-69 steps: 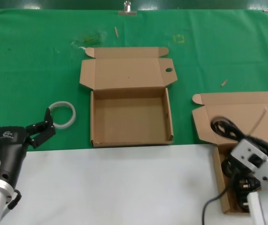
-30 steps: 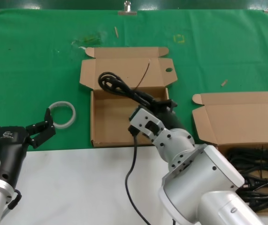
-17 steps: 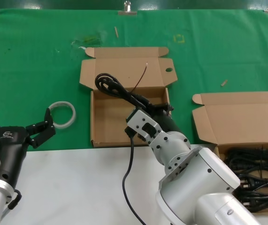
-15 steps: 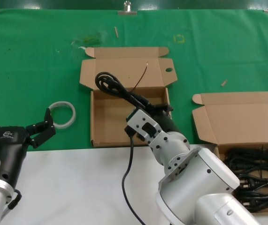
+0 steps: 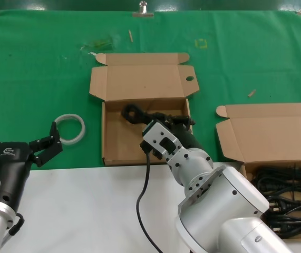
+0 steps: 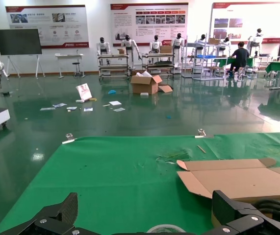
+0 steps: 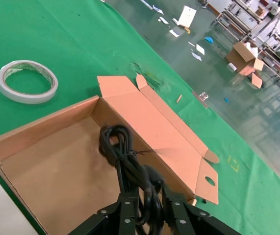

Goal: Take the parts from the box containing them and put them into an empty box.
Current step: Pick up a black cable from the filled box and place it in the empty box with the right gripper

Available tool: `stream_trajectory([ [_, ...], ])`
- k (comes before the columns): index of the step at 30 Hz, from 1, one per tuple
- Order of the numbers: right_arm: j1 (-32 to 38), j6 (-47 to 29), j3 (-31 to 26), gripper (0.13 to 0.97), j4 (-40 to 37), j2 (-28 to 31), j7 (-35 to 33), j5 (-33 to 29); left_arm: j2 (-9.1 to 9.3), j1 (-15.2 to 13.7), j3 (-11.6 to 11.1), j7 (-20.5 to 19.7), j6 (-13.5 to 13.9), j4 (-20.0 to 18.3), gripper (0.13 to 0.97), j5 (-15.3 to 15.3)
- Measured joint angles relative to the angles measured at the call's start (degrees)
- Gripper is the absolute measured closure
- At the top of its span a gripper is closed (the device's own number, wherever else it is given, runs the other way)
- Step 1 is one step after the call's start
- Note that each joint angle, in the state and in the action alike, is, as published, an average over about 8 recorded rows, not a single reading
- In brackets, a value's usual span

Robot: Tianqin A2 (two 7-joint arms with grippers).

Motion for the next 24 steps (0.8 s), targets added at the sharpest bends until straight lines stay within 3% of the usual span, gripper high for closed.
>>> stream_trajectory([
  [7, 0.0, 0.0, 0.0, 0.795, 0.0, 0.0, 0.0, 0.0, 0.0, 0.0, 0.0, 0.0, 0.0, 0.0, 0.132, 0.0],
  [11, 0.0, 0.0, 0.0, 0.795, 0.0, 0.1, 0.0, 0.0, 0.0, 0.0, 0.0, 0.0, 0.0, 0.0, 0.132, 0.0],
  [24, 0.0, 0.0, 0.0, 0.521, 0.0, 0.9, 0.0, 0.0, 0.0, 0.0, 0.0, 0.0, 0.0, 0.0, 0.132, 0.0],
])
